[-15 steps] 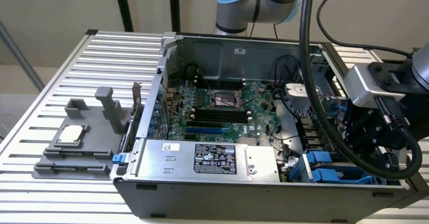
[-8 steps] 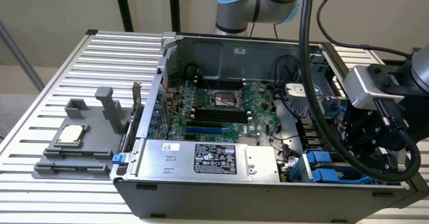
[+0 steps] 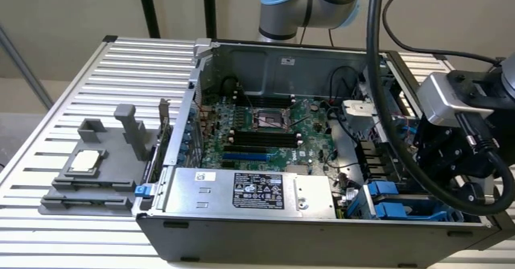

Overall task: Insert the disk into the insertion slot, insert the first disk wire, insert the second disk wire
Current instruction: 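Insert the second disk wire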

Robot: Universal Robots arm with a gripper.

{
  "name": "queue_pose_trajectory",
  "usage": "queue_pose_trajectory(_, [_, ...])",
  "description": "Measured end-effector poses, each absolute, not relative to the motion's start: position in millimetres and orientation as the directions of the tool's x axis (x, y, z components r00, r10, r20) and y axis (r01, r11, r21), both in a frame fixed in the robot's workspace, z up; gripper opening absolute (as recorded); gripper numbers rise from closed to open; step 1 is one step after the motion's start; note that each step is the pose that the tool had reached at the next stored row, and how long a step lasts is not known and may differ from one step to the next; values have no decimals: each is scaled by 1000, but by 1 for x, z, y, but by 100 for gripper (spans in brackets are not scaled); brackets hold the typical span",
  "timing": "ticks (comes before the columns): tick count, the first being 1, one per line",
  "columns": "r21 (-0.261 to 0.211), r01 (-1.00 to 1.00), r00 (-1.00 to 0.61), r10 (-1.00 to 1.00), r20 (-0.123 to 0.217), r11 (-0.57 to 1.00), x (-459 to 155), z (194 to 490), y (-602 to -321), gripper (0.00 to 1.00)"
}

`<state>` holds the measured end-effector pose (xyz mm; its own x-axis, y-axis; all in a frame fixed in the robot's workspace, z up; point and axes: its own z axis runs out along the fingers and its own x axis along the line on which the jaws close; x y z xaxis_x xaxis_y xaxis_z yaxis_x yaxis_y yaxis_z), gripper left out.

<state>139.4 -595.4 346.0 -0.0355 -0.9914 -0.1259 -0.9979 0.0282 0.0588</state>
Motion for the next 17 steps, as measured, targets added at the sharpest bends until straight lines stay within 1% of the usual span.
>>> queue_pose_trajectory(8, [56, -998, -35, -991, -126, 28, 112, 352, -597, 24])
queue_pose_trajectory(17, [54, -998, -35, -991, -127, 28, 110, 352, -597, 24])
